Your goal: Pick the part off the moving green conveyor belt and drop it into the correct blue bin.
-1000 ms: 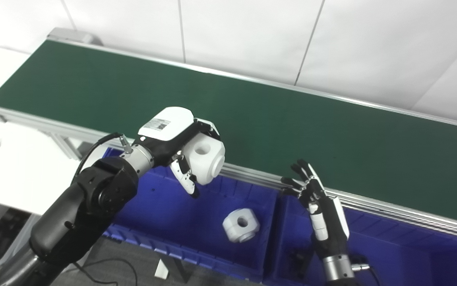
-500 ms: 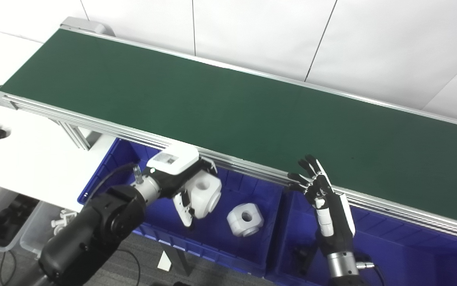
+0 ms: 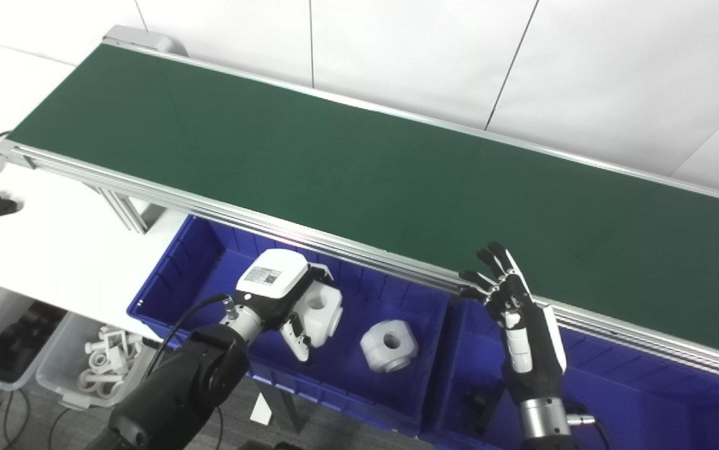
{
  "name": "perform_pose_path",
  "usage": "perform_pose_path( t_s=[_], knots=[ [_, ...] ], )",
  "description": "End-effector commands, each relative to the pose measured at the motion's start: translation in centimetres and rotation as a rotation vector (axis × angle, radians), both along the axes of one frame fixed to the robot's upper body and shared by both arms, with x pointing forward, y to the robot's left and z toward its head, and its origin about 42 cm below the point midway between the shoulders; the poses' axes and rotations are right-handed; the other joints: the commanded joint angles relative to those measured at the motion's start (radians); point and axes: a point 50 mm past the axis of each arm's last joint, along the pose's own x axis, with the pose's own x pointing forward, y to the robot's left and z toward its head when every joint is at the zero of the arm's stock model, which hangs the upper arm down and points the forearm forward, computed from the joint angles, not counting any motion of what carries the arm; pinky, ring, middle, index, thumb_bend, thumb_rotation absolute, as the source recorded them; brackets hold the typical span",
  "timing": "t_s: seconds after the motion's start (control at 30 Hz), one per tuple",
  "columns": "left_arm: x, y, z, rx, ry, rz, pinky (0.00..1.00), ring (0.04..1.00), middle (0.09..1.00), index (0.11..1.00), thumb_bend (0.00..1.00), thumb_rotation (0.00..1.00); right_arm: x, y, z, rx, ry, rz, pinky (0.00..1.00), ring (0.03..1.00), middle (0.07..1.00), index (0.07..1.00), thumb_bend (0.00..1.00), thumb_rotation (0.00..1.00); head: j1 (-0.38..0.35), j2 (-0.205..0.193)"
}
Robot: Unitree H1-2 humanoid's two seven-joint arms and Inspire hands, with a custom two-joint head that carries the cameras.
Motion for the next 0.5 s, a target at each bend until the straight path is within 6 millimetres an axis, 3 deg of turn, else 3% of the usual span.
perform_pose_path(
  t_s=[0.0, 0.2, 0.23, 0.27, 0.3, 0.37, 0.47],
  knots=[
    [0.9, 0.1, 1.4, -0.015, -0.092, -0.012, 0.26, 0.349, 0.462, 0.552, 0.49, 0.0, 0.2, 0.2, 1.1, 0.008, -0.037, 0.005, 0.71, 0.786, 0.912, 0.946, 0.84, 0.93, -0.001, 0.0],
    [1.1, 0.1, 2.3, 0.034, -0.074, -0.022, 0.28, 0.387, 0.466, 0.528, 0.51, 0.0, 0.2, 0.2, 1.1, 0.002, -0.04, 0.005, 0.7, 0.782, 0.911, 0.941, 0.82, 0.94, 0.001, 0.001],
    [1.1, 0.1, 2.5, 0.056, -0.053, -0.027, 0.32, 0.446, 0.536, 0.512, 0.52, 0.04, 0.2, 0.2, 1.1, 0.004, -0.039, 0.007, 0.71, 0.782, 0.911, 0.942, 0.82, 0.93, 0.001, 0.001],
    [1.1, 0.1, 2.8, 0.082, -0.014, -0.031, 0.41, 0.546, 0.635, 0.604, 0.79, 0.2, 0.2, 0.2, 1.1, 0.004, -0.039, 0.007, 0.71, 0.783, 0.911, 0.943, 0.83, 0.93, 0.001, 0.001],
    [1.0, 0.1, 3.0, 0.102, 0.016, -0.033, 0.51, 0.656, 0.73, 0.694, 0.89, 0.31, 0.2, 0.2, 1.0, 0.006, -0.039, 0.009, 0.71, 0.783, 0.911, 0.944, 0.83, 0.93, 0.001, 0.001],
    [0.8, 0.2, 3.2, 0.14, 0.043, -0.042, 0.73, 0.838, 0.891, 0.848, 0.98, 0.47, 0.3, 0.2, 0.9, 0.007, -0.041, 0.012, 0.71, 0.786, 0.914, 0.946, 0.83, 0.93, -0.002, -0.002],
    [0.6, 0.1, 3.3, 0.165, 0.053, -0.055, 0.88, 0.948, 0.979, 0.939, 1.0, 0.55, 0.3, 0.3, 1.0, 0.01, -0.041, 0.011, 0.7, 0.787, 0.915, 0.944, 0.83, 0.93, -0.003, -0.001]
  ],
)
